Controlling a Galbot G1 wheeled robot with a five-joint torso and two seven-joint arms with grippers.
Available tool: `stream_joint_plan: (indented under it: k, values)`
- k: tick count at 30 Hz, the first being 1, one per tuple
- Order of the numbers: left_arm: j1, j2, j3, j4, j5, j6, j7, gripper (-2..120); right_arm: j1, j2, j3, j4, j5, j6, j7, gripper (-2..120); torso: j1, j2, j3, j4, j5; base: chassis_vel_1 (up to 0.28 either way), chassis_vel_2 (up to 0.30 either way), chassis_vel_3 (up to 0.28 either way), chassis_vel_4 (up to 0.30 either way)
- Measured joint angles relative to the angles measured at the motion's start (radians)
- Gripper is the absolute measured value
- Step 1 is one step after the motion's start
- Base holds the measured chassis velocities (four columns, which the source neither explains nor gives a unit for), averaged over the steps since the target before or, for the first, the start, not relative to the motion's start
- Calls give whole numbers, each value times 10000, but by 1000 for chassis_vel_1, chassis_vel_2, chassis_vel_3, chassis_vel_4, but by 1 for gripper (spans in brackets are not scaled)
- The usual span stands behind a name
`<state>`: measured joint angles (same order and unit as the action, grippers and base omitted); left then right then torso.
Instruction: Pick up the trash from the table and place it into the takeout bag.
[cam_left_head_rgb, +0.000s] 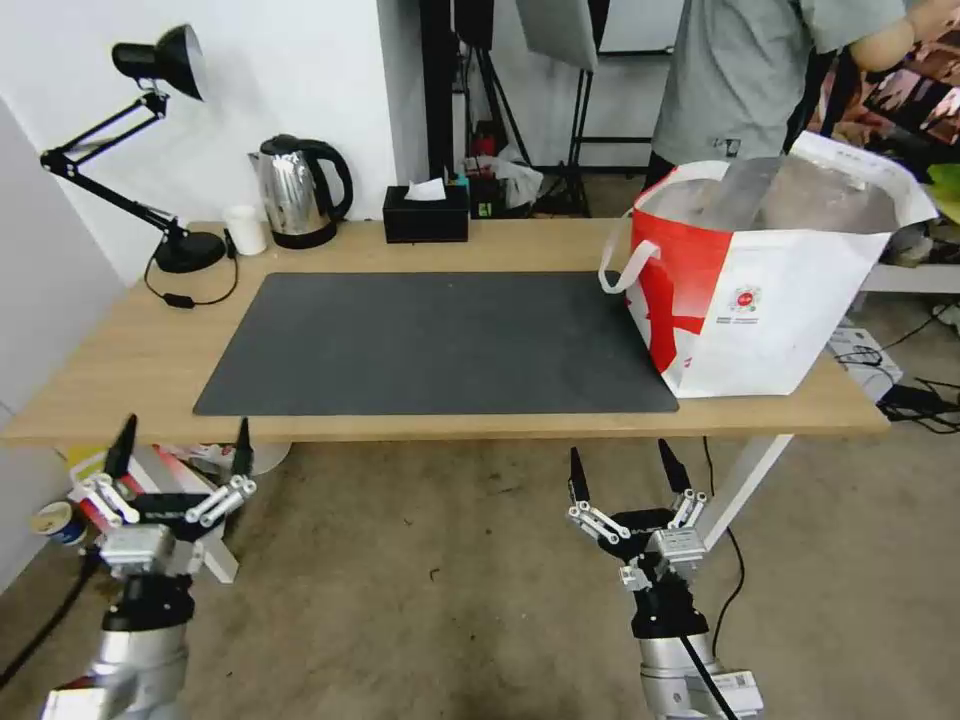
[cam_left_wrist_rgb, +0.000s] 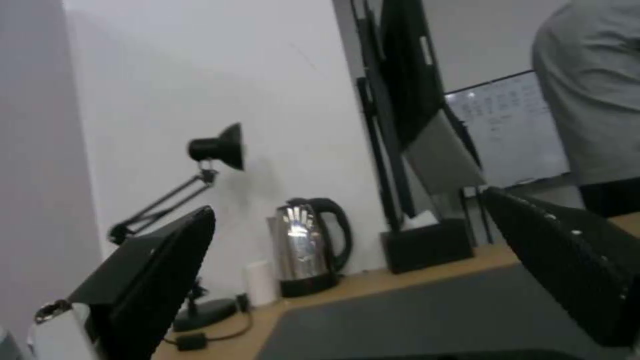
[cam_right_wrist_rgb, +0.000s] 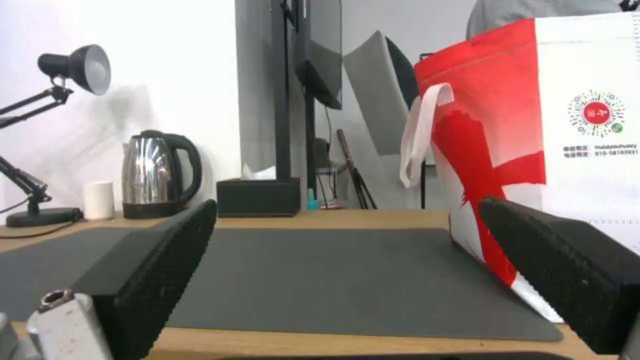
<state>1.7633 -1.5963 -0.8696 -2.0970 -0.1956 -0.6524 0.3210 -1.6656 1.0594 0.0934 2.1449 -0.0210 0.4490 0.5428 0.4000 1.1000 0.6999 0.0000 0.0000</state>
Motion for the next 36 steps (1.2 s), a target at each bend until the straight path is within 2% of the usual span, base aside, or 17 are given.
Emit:
stream_joint_plan:
  k: [10,27,36]
  values:
    - [178,15,407,417,238,-606,132,100,0,0,0,0,0,0,0,100,0,0,1,0,-1,0,0,0,0]
    - [239,21,-13,445,85,-986,105,100,0,0,0,0,0,0,0,100,0,0,1,0,-1,0,0,0,0]
    - [147,21,-91,550,386,-1114,86,100,0,0,0,0,0,0,0,100,0,0,1,-1,-1,0,0,0,0]
